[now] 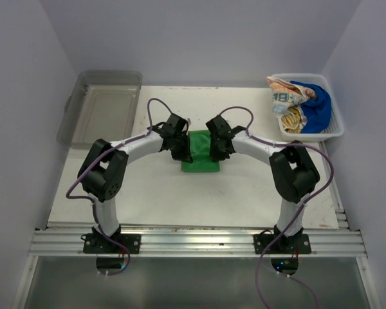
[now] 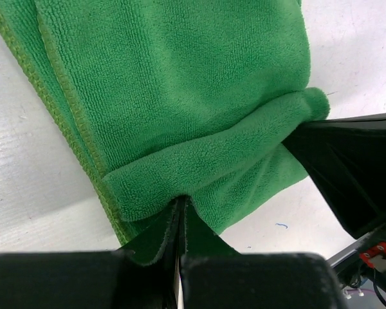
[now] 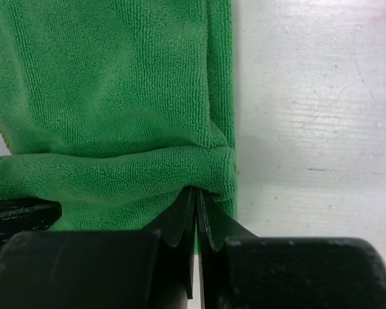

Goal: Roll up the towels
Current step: Roll the towel

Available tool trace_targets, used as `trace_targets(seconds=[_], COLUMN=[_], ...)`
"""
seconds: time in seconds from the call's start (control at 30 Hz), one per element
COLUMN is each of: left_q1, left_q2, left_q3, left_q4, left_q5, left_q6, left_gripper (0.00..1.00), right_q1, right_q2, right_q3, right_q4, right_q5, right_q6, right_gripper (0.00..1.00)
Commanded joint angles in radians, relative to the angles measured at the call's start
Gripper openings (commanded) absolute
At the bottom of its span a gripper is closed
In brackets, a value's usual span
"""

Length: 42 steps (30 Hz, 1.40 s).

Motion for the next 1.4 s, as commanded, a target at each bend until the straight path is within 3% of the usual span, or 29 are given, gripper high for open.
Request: trace_targets(seconds=[0.0, 0.3, 0.5, 0.8, 1.37], left_q1=[0.005, 0.003, 0.003, 0.023, 0.035], left_q2=[-0.001, -0.112, -0.135, -0.034, -0.003], left_q3=[0.035, -0.006, -0.046, -0.032, 0.001], left_q4=[0.018, -0.022, -0.018, 0.013, 0.011], left_q5=[0.005, -0.027, -0.042, -0.062, -0.035], left_q6=[0.024, 0.027, 0.019, 0.049, 0.072], left_gripper=[0.00, 0.00, 0.00, 0.00, 0.00], right_q1=[0.000, 0.019, 0.040, 0.040, 0.040], right_q2=[0.013, -0.073, 0.002, 0.136, -0.085], right_q3=[0.043, 0.055, 0.104, 0.187, -0.064], right_q4=[-0.004, 0.011, 0.014, -0.015, 0.033], right_q5=[-0.029, -0.081, -0.104, -0.056, 0.042], right_q6=[-0.043, -0.052, -0.054, -0.062, -0.008], right_gripper=[0.03, 0.04, 0.04, 0.02, 0.00])
